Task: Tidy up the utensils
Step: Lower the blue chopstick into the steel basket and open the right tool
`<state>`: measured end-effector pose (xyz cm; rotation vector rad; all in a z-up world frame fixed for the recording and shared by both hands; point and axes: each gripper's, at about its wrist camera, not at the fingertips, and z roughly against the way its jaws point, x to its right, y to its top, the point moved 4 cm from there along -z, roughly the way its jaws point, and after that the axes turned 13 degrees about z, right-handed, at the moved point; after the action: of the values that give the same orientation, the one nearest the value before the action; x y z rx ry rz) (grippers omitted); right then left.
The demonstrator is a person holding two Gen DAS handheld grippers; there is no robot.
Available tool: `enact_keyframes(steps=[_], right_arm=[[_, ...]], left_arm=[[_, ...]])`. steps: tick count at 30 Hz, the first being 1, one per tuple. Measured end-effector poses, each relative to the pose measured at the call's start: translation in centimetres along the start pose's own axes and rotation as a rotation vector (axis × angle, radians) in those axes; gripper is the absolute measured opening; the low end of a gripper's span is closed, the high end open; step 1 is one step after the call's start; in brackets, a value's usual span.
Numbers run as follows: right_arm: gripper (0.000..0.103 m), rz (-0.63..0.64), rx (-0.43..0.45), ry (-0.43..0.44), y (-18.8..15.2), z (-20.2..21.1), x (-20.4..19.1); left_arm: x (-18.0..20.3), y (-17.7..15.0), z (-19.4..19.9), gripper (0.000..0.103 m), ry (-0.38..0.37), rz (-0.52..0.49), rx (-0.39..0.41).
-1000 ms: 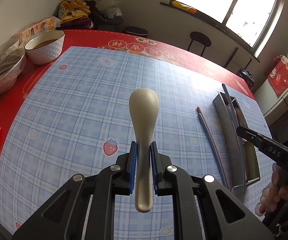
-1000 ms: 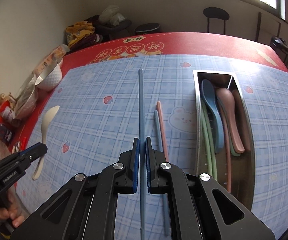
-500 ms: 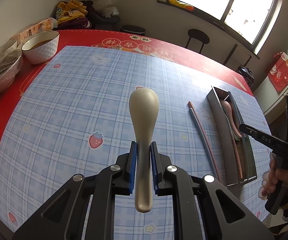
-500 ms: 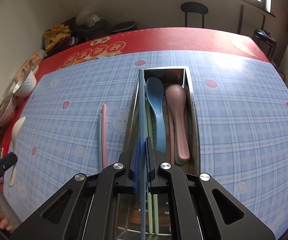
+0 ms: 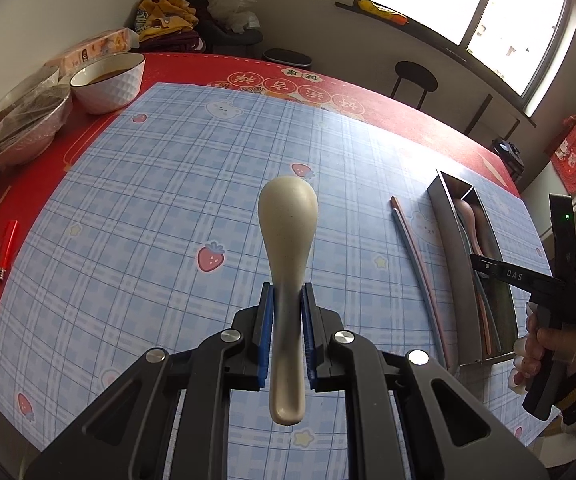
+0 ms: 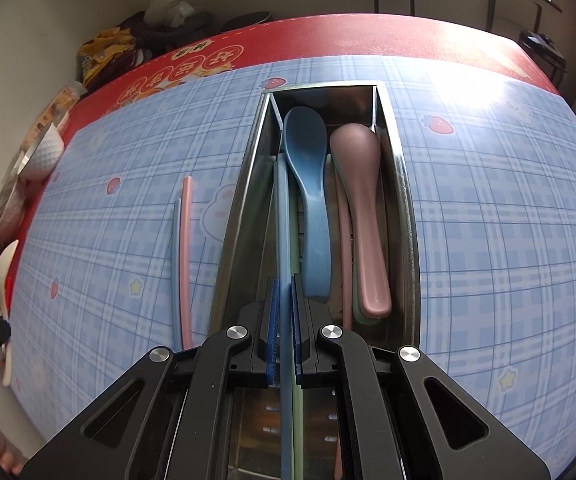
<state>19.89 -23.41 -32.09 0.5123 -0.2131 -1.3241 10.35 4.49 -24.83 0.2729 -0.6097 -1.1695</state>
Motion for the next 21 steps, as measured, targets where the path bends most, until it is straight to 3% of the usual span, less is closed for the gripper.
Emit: enact_keyframes(steps=[10, 21], right_arm=[[0.008, -0.032, -0.028, 0.044, 0.2, -0.5, -0.1], [0.008, -0.064, 0.037, 0.046, -2.1, 4.0, 1.2]], left_arm=[[0.6, 0.0, 0.3, 0.013, 0.006, -0.003, 0.006], [4.6, 0.2, -0.6, 0.013, -0.044, -0.075, -0.013]])
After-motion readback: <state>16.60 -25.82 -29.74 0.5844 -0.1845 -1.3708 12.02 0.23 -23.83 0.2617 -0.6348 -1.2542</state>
